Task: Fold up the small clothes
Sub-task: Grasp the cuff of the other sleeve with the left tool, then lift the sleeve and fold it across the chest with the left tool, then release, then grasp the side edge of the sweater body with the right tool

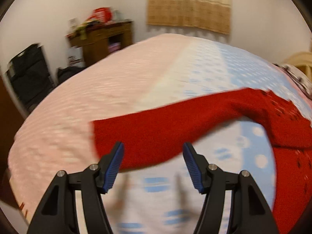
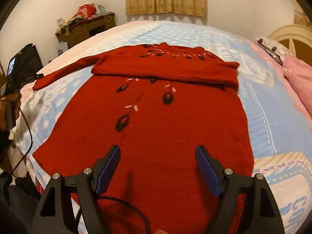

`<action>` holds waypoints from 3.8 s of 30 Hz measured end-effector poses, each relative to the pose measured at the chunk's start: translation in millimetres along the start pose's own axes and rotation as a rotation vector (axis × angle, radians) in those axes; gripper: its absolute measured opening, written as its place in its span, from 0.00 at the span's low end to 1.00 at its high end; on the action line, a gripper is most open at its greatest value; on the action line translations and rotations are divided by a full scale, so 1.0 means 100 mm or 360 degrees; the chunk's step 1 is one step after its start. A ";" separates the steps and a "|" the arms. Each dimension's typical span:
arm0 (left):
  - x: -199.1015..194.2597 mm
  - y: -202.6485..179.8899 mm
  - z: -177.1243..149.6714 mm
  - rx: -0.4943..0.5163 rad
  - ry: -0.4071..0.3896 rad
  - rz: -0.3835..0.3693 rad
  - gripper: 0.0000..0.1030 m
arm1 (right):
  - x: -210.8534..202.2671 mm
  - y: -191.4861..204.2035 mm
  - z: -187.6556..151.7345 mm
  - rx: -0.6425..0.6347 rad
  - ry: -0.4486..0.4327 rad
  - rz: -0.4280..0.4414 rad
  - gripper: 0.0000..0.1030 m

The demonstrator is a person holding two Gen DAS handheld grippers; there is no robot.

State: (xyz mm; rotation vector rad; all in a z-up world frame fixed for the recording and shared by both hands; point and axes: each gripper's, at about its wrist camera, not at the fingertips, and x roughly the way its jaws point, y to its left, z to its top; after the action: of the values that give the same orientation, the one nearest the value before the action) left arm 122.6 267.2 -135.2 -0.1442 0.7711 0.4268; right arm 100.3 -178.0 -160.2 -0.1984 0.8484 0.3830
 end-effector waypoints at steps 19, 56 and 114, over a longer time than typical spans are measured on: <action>0.55 0.51 -0.02 -0.0333 0.0114 -0.0003 0.37 | -0.02 0.25 -0.05 -0.0092 -0.0046 0.0011 0.77; -0.62 -0.99 1.09 -0.0121 -0.0199 -0.0921 0.10 | -0.29 -0.04 0.03 0.0059 -0.0152 0.0079 0.77; 0.14 -2.05 0.11 0.0421 -0.0057 -0.0389 0.79 | -0.62 -0.95 0.42 0.0305 -0.0106 0.0110 0.77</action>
State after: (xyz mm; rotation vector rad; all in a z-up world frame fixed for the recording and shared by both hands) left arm 225.7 88.7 -142.4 0.0176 0.7567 0.0933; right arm 130.8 -266.3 -83.9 0.0215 0.8223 0.3686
